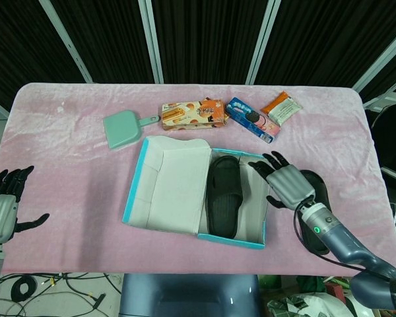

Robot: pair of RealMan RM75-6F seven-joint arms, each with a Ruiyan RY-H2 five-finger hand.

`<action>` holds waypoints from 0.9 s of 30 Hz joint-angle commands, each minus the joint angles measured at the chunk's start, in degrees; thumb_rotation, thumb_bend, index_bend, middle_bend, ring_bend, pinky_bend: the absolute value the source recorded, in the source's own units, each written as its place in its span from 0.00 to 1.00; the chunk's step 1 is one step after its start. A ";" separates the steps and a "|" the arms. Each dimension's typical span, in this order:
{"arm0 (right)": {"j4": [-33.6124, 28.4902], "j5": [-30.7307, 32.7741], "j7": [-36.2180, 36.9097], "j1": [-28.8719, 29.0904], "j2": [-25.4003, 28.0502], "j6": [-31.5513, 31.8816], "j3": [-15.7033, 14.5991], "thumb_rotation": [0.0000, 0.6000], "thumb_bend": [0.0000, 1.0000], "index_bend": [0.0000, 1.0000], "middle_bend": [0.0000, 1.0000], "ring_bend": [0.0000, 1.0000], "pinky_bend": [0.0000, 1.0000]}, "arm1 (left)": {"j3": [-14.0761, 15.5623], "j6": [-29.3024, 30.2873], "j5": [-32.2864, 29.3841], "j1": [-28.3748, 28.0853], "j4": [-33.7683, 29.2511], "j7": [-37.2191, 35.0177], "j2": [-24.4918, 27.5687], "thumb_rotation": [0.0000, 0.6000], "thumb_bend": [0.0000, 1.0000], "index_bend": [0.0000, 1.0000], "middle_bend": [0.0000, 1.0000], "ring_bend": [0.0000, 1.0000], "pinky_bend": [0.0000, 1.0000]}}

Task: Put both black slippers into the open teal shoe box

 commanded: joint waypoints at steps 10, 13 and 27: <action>12.33 0.22 6.48 -4.52 -3.70 -3.95 -3.90 1.00 0.08 0.03 0.08 0.00 0.03 | 0.22 0.72 1.62 -0.24 -3.38 3.12 1.44 1.00 0.00 0.00 0.12 0.06 0.00; 14.80 -0.49 7.11 -5.35 -4.72 -4.99 -4.99 1.00 0.05 0.02 0.07 0.00 0.03 | 0.31 1.04 1.64 -0.04 -4.23 3.86 1.74 1.00 0.00 0.00 0.11 0.06 0.00; 19.55 -3.11 11.28 -8.77 -5.13 -3.54 -5.42 1.00 0.01 0.02 0.06 0.00 0.03 | 0.35 0.84 1.97 -0.48 -6.35 6.11 1.50 1.00 0.00 0.00 0.11 0.06 0.00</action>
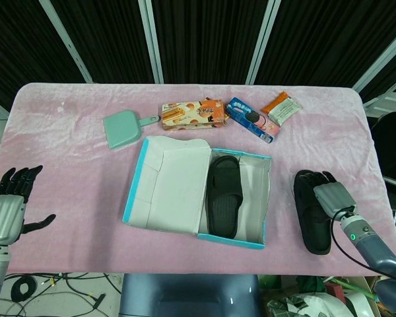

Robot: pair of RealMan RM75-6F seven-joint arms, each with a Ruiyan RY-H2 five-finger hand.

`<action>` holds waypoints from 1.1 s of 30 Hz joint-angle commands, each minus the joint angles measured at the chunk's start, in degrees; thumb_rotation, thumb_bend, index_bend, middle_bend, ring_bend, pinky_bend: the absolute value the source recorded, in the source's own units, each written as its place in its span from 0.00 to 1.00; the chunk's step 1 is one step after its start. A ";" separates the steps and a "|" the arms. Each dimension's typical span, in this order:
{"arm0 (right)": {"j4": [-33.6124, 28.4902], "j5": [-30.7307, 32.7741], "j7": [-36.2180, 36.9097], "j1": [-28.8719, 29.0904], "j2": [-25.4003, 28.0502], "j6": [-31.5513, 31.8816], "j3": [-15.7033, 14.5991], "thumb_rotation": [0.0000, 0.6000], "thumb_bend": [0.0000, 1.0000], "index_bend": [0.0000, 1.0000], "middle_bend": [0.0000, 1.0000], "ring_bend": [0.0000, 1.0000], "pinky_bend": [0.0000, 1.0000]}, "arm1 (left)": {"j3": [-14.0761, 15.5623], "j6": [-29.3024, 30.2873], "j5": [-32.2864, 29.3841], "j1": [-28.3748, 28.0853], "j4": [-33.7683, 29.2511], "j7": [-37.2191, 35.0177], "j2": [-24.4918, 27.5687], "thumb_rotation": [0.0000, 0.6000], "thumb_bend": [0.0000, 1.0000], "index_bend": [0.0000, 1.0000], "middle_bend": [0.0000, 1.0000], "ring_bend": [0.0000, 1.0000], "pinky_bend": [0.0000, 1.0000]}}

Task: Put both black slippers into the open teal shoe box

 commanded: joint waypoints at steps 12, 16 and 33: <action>9.24 -1.36 2.87 0.51 -4.09 -5.82 -0.37 1.00 0.01 0.02 0.07 0.00 0.03 | 0.42 0.62 -0.14 0.50 -0.82 1.02 -0.44 1.00 0.00 0.00 0.11 0.06 0.00; 7.28 -1.85 2.22 0.06 -3.30 -6.11 -0.98 1.00 0.01 0.02 0.07 0.00 0.03 | 0.30 0.11 -0.36 0.17 -0.64 1.06 -0.77 1.00 0.00 0.00 0.11 0.06 0.00; 8.85 -1.00 2.20 0.81 -5.44 -7.66 0.64 1.00 0.10 0.04 0.09 0.00 0.03 | 0.64 0.05 -0.35 0.28 0.15 0.48 -1.12 1.00 0.00 0.00 0.11 0.06 0.00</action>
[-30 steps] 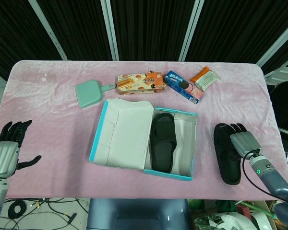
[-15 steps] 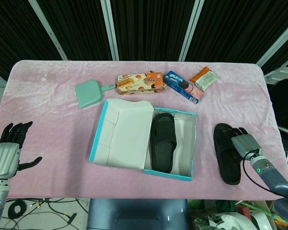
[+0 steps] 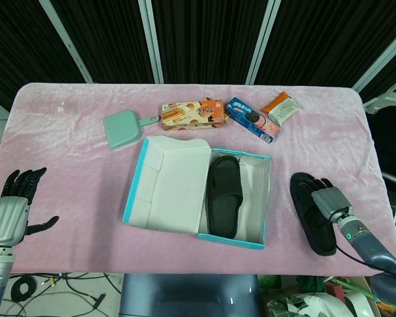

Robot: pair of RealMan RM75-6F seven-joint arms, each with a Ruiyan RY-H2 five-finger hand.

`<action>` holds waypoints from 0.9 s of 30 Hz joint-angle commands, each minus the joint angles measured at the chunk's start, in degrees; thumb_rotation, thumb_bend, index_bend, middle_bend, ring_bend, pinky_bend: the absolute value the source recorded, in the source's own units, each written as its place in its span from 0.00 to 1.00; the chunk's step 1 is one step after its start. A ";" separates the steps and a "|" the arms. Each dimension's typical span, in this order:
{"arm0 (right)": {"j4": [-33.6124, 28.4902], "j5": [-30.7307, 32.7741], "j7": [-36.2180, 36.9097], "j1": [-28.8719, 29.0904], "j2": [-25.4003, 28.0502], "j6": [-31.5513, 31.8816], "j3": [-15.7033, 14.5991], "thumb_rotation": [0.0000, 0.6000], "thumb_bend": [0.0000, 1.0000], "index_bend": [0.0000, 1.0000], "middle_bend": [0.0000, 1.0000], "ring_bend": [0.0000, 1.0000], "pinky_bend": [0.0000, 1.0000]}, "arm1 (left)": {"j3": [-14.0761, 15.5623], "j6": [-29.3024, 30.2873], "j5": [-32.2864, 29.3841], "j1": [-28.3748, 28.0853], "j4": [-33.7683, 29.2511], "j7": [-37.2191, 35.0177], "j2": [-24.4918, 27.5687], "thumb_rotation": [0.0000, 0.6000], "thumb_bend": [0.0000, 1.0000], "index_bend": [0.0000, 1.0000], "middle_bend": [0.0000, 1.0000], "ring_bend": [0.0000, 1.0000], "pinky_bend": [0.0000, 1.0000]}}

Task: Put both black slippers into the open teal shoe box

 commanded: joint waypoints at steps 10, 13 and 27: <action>4.42 -0.65 5.07 1.97 -1.76 -3.22 2.00 1.00 0.32 0.45 0.41 0.14 0.03 | 0.31 0.16 -0.22 0.41 0.55 -0.39 -0.22 1.00 0.00 0.00 0.11 0.06 0.00; 4.62 -0.92 6.20 1.94 -1.63 -2.62 2.58 1.00 0.32 0.51 0.47 0.19 0.03 | 0.32 0.04 -0.57 0.50 0.92 -0.73 -0.27 1.00 0.00 0.00 0.11 0.06 0.00; -2.98 -3.21 8.24 -0.96 3.76 7.51 5.49 1.00 0.32 0.52 0.48 0.20 0.03 | 0.40 0.20 -0.56 0.80 2.27 -2.16 -0.62 1.00 0.00 0.00 0.11 0.06 0.00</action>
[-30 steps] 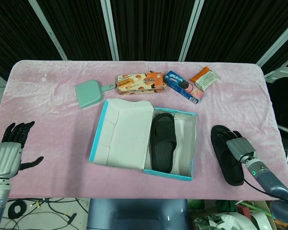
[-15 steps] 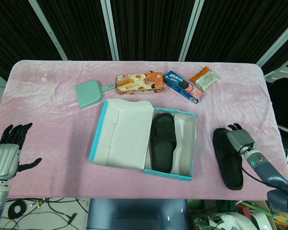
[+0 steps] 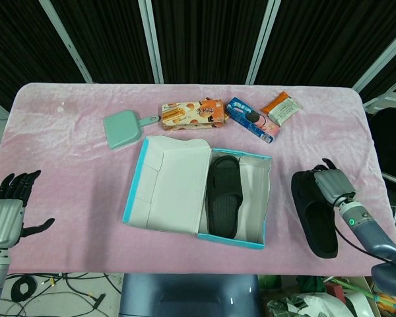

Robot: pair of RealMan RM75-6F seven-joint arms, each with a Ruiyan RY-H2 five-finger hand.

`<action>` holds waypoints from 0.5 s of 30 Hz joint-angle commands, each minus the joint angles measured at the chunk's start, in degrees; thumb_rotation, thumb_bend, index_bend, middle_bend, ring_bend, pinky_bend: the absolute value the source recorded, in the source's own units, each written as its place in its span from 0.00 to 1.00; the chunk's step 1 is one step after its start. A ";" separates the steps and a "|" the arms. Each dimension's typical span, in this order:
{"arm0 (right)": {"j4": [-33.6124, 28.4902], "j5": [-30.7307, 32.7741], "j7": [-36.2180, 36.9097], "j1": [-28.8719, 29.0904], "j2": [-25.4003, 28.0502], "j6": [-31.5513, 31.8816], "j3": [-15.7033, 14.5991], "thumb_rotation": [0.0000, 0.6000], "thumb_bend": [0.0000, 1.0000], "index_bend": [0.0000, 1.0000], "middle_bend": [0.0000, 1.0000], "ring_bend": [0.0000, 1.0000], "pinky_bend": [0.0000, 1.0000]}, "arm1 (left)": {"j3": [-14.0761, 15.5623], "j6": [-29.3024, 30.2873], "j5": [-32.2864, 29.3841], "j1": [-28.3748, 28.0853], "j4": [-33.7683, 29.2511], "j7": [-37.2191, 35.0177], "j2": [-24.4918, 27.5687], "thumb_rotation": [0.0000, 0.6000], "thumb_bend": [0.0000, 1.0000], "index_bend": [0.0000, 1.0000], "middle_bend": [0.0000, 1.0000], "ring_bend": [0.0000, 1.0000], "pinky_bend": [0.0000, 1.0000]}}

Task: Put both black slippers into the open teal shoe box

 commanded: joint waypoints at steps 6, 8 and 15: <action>-7.24 -1.13 -2.06 -2.62 4.18 8.37 2.37 1.00 0.32 0.52 0.48 0.20 0.03 | 0.02 -0.11 0.23 -0.07 0.48 -0.43 -0.28 1.00 0.00 0.00 0.11 0.06 0.00; -9.01 -0.53 -2.44 -3.19 4.85 9.98 3.09 1.00 0.32 0.52 0.48 0.20 0.03 | -0.01 -0.08 0.25 -0.06 0.57 -0.58 -0.29 1.00 0.00 0.00 0.11 0.06 0.00; -15.37 1.00 0.01 -4.62 6.83 14.93 6.36 1.00 0.42 0.52 0.48 0.20 0.03 | -0.10 -0.03 0.27 -0.03 1.09 -1.09 -0.25 1.00 0.00 0.00 0.11 0.06 0.00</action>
